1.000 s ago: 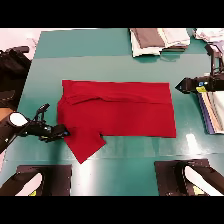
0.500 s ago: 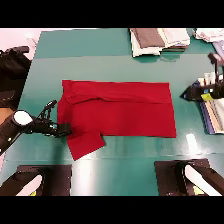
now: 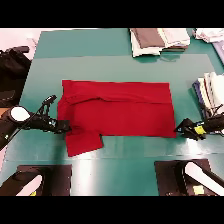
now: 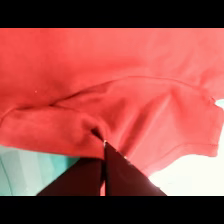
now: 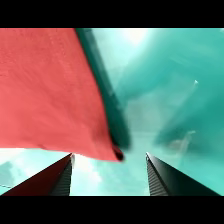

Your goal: Fold the shirts.

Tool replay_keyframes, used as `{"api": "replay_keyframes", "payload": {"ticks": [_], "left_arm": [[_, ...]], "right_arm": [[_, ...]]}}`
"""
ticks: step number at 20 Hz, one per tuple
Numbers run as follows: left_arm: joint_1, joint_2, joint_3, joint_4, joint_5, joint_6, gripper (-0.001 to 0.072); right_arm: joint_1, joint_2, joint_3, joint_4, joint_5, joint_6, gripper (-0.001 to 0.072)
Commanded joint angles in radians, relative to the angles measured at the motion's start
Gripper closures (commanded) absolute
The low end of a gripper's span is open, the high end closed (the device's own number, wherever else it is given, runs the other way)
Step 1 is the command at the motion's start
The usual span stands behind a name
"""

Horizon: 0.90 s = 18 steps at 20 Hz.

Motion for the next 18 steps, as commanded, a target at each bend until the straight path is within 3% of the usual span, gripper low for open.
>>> {"api": "replay_keyframes", "payload": {"ticks": [1, 4, 6, 7, 9, 12, 15, 18], "left_arm": [[-0.001, 0.001, 0.002, 0.002, 0.014, 0.000, 0.0684], [-0.001, 0.001, 0.002, 0.001, 0.022, 0.000, 0.0684], [0.000, 0.001, 0.003, 0.005, -0.008, 0.001, 0.0685], [-0.001, 0.001, 0.003, 0.016, -0.037, 0.001, 0.0686], [-0.001, 0.023, 0.010, 0.080, -0.109, 0.011, 0.0687], [-0.001, 0.184, 0.010, 0.206, -0.208, -0.054, 0.0687], [-0.001, 0.340, 0.012, 0.184, -0.368, -0.082, 0.0687], [-0.001, 0.374, 0.079, 0.190, -0.378, -0.074, 0.0687]], "right_arm": [[0.019, -0.039, -0.045, 0.089, -0.053, -0.032, 0.0214], [0.138, -0.054, -0.011, 0.085, -0.043, -0.032, 0.0409], [0.230, -0.036, 0.018, 0.043, -0.042, -0.033, 0.0651], [0.274, -0.014, 0.042, -0.003, -0.039, -0.033, 0.0695], [0.342, 0.058, 0.095, -0.095, -0.006, -0.032, 0.0695], [0.372, 0.183, 0.164, -0.187, 0.095, -0.025, 0.0695], [0.352, 0.305, 0.174, -0.220, 0.158, -0.019, 0.0695], [0.333, 0.378, 0.176, -0.232, 0.142, -0.003, 0.0696]]}}
